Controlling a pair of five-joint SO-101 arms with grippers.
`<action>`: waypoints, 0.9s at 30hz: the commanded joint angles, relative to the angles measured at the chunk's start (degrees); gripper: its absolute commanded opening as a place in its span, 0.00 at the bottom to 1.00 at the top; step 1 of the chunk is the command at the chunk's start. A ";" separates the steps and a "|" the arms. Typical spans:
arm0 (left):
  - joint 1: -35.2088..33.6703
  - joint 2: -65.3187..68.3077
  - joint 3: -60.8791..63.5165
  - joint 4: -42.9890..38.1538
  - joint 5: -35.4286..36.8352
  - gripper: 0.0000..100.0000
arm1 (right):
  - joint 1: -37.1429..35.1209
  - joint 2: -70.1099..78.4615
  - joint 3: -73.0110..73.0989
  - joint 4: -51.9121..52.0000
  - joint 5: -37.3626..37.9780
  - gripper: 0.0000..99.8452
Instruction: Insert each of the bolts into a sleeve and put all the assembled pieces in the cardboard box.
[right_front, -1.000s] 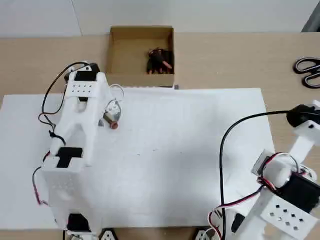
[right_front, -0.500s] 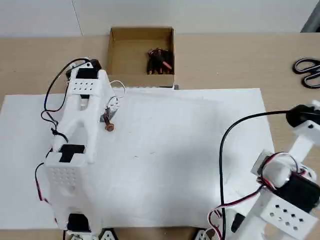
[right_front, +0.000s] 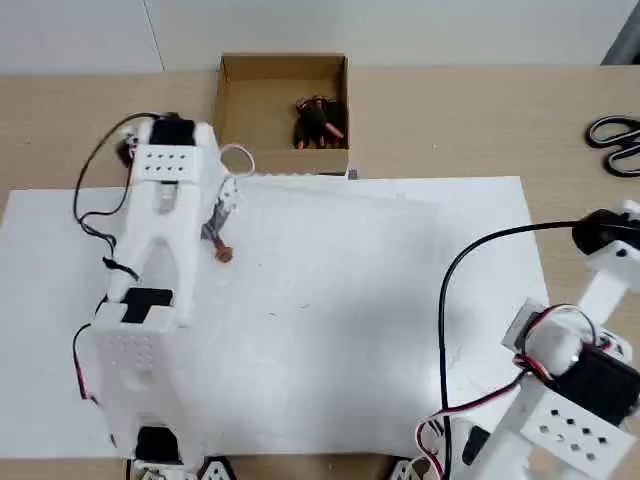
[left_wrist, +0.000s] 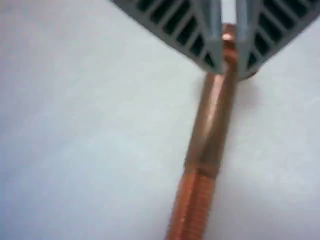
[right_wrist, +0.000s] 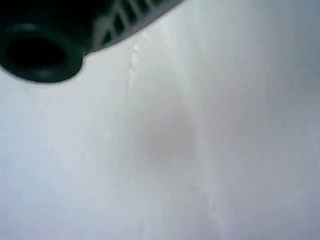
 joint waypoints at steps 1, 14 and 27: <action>0.18 -0.62 -3.82 1.85 16.26 0.01 | 0.22 -0.48 -0.18 -0.92 0.62 0.01; -0.53 -0.88 -4.35 1.85 5.27 0.03 | 0.31 -0.66 3.25 -2.59 0.70 0.01; -1.49 5.19 -3.91 1.49 -8.26 0.26 | 0.22 -0.66 3.34 -2.59 0.70 0.01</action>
